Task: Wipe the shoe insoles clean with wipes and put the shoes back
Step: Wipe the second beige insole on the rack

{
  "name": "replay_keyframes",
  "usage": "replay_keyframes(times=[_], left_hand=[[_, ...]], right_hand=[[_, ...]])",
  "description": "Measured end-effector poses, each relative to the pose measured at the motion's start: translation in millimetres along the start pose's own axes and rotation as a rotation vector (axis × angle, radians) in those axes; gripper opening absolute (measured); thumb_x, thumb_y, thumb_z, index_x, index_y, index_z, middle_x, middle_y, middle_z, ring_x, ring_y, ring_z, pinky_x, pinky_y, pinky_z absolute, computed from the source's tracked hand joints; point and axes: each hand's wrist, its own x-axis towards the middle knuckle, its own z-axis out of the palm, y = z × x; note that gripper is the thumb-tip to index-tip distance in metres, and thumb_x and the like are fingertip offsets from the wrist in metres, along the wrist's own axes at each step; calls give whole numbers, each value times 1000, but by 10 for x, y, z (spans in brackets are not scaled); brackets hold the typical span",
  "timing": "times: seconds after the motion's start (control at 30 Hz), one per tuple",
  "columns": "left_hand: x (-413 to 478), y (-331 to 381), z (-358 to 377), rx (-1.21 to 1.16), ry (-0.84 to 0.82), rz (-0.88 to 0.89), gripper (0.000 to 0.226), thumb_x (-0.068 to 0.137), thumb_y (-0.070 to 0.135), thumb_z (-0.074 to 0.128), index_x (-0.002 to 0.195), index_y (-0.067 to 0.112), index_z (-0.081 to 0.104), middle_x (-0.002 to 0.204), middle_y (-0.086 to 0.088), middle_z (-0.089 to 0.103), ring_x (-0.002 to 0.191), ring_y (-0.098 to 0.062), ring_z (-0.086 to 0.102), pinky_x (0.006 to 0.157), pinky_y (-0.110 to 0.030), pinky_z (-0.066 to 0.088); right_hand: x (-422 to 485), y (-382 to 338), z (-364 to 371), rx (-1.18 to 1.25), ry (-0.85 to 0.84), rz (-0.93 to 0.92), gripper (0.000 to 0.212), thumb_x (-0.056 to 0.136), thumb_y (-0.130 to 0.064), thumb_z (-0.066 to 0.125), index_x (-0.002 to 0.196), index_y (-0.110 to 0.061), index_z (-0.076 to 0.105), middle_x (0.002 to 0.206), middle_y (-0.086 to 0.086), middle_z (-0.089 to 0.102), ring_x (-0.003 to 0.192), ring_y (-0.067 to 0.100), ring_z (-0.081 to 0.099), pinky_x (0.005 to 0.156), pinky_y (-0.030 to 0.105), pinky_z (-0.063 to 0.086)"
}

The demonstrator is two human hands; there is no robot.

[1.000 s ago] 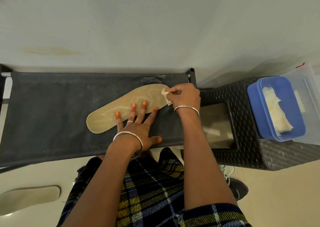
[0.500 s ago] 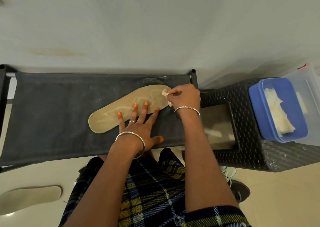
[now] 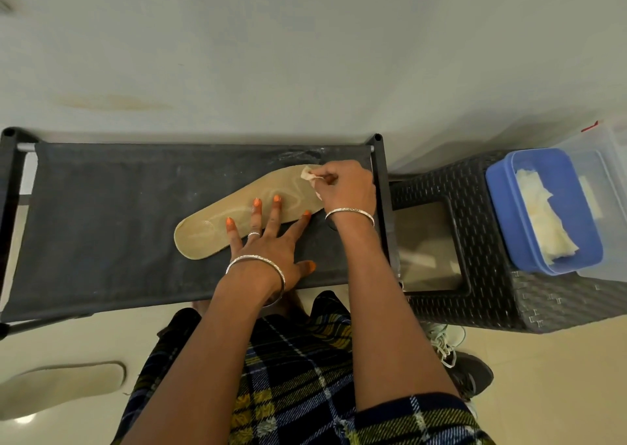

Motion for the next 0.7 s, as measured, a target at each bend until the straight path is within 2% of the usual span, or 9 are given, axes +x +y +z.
replay_keyframes(times=[0.1,0.17,0.3,0.37,0.53,0.6,0.7], left_hand=[[-7,-25,-21,-2,21,-23,79,92,65,41,146,53,-14,151,-1,-41,138,-32,-38,110,-68,-11],[-9,-30,-24,1,27,-27,78,92,65,41,146,54,-12,151,-2,-41,138,-33,-38,110,-68,-12],[-9,-16,-3,0,38,-38,76,92,65,41,146,55,-11,152,-2,-40,138,-32,-37,110,-68,-12],[-12,-11,-5,5,41,-40,76,92,65,41,146,55,-11,152,-2,-40,139,-32,-37,110,-68,-12],[-21,-17,-25,5,36,-50,76,92,64,42,147,54,-10,153,-3,-38,139,-33,-36,110,-67,-12],[-34,-11,-35,6,39,-54,75,93,64,41,147,54,-10,153,-4,-38,139,-33,-36,111,-67,-11],[-53,10,-44,0,51,-59,72,94,63,40,147,54,-9,154,-4,-36,140,-33,-35,112,-67,-9]], right_hand=[[51,101,-81,-31,105,133,14,85,-24,71,91,-34,79,95,-5,75,88,22,69,74,29,54],[53,105,-81,-21,113,140,15,85,-21,71,89,-32,79,94,-4,75,87,23,69,74,29,54],[-10,-32,19,19,-77,-30,16,84,-18,74,92,-30,80,95,-3,76,89,19,69,80,29,55],[-18,-43,13,-6,-100,-49,15,86,-22,73,94,-32,80,98,-4,76,91,19,69,81,30,56],[29,93,-113,-63,105,130,19,88,-17,66,95,-30,79,99,-1,75,92,26,69,74,26,48],[9,30,-47,-62,54,64,21,89,-14,65,95,-27,80,99,0,75,92,25,69,78,29,51],[-43,-97,60,-59,-112,-64,20,91,-16,66,96,-30,80,105,-2,74,96,23,68,83,30,53]])
